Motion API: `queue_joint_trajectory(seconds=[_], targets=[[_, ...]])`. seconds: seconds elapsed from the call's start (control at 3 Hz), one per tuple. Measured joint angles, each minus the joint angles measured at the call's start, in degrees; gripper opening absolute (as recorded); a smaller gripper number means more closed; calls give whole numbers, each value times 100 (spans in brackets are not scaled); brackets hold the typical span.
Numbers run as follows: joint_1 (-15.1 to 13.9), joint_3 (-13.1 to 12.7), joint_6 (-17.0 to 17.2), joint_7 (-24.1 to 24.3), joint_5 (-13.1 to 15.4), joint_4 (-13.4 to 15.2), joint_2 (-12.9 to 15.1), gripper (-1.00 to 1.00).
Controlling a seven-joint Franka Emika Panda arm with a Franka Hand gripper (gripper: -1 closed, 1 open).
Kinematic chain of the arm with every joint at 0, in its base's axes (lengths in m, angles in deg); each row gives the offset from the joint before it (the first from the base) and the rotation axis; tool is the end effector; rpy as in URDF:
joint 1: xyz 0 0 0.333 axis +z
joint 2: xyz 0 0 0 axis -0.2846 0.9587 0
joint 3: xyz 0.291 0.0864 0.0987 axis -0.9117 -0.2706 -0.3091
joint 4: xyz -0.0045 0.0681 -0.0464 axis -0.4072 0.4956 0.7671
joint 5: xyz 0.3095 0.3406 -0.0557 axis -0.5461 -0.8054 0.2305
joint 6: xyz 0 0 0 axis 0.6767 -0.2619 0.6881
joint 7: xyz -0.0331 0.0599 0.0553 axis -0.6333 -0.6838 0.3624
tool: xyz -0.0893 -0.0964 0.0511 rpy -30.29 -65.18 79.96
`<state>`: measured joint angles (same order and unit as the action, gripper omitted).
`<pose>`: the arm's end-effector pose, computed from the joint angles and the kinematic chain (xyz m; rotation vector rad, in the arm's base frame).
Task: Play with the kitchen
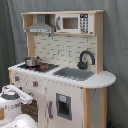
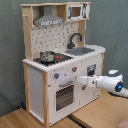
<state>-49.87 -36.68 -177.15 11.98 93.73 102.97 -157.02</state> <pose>0.3759 0.3706 0.2991 0.8294 1.5292 0.8069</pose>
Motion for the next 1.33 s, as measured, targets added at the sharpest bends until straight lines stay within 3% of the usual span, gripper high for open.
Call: queue_joint_trajectory(seconds=[0.67, 1.33], targets=[[67, -249, 17, 1301, -1, -107, -4, 100], [79, -265, 14, 2560, -2, -257, -3, 100]])
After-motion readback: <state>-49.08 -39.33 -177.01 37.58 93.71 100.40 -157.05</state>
